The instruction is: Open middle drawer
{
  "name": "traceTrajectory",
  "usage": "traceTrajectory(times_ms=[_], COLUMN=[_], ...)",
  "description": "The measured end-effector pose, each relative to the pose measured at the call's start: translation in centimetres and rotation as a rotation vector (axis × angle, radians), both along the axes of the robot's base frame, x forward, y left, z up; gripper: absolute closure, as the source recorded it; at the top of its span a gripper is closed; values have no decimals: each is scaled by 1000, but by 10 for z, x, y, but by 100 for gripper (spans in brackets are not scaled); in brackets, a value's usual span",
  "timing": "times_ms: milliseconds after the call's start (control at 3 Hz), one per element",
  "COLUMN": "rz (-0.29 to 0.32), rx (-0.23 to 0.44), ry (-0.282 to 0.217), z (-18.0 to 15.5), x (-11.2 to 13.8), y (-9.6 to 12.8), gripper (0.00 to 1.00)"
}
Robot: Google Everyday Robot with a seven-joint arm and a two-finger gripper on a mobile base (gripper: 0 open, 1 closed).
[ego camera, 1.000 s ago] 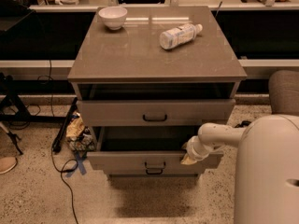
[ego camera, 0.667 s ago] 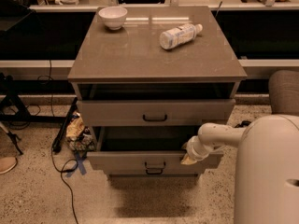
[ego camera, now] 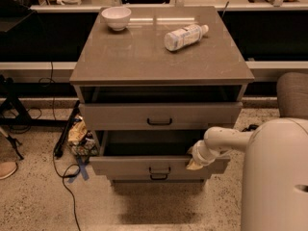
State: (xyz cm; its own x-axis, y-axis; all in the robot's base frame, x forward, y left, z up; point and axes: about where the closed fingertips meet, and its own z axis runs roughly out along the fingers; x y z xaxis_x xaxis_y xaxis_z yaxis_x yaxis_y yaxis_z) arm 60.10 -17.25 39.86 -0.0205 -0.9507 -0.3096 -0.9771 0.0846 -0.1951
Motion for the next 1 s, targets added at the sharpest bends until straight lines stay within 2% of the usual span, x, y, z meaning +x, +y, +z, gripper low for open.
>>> traceTrajectory(times_ms=[333,667,1000], rz=[2,3,18], rx=[1,1,-3], ry=[3,6,19], z=[-2,-3,-4], x=[-1,-2,-1], y=[1,2,5], gripper=[11,0,0])
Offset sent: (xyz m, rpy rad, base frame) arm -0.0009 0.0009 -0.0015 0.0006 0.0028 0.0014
